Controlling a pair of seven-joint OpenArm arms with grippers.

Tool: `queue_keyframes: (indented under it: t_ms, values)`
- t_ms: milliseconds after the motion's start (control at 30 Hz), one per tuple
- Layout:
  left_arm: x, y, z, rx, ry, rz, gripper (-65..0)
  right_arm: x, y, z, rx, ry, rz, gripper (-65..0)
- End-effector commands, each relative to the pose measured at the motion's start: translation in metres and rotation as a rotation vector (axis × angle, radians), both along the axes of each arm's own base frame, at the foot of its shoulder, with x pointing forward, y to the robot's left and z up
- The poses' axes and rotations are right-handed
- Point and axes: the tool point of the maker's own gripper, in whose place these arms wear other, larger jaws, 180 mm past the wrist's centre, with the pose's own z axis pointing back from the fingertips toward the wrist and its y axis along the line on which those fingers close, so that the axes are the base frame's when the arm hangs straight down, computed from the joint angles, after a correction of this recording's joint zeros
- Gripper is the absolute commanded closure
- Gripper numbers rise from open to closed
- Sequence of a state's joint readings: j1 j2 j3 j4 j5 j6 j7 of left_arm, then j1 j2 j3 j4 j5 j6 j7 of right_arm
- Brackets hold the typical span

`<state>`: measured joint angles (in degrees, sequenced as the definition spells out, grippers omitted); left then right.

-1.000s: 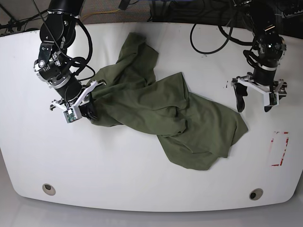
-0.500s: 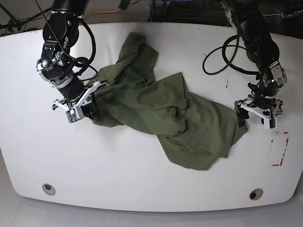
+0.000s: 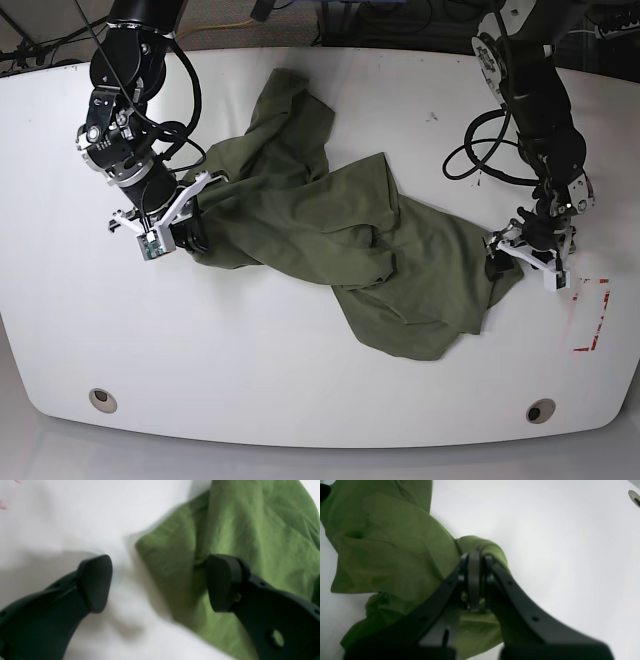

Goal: Fold the T-shirt properly

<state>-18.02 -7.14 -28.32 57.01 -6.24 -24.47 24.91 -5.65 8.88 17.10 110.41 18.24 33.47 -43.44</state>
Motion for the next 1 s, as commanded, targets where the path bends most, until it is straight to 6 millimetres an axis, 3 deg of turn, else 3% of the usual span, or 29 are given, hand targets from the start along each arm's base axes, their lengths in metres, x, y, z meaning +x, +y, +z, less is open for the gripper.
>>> queue_keyframes:
  t_ms: [0,133,200,300,367,433,533,833,967]
  values:
    - [0.014,-0.006,0.010,-0.007,-0.029,-0.022,-55.0,0.007,0.001,0.017,0.019,-0.063,0.006,0.0]
    - [0.018,-0.014,0.002,-0.036,-0.015,-0.028,-49.6,0.006,0.000,0.017,0.017,-0.062,0.001,0.0]
    - [0.022,-0.019,-0.003,-0.051,-0.019,-0.031,-43.8,0.007,-0.001,0.015,0.017,-0.057,0.000,0.0]
    - [0.023,-0.029,-0.015,-0.072,-0.005,-0.046,-28.3,0.007,-0.002,0.010,0.020,-0.043,-0.003,0.0]
    - [0.021,-0.030,-0.021,-0.077,0.008,-0.045,-11.3,0.005,-0.009,0.008,0.017,-0.036,-0.019,0.0]
    - [0.021,-0.030,-0.021,-0.077,0.009,-0.046,0.0,0.006,-0.018,0.010,0.015,-0.042,-0.043,0.0]
    - [0.025,-0.027,-0.008,-0.060,-0.026,-0.048,-0.1,0.009,-0.024,0.012,0.017,-0.050,-0.059,0.0]
    - [0.016,-0.009,0.074,0.144,-0.170,-0.081,0.0,0.036,-0.045,0.050,-0.055,-0.145,-0.050,0.0]
    - [0.012,0.005,0.113,0.244,-0.218,-0.087,0.0,0.059,-0.050,0.076,-0.059,-0.212,-0.061,0.0]
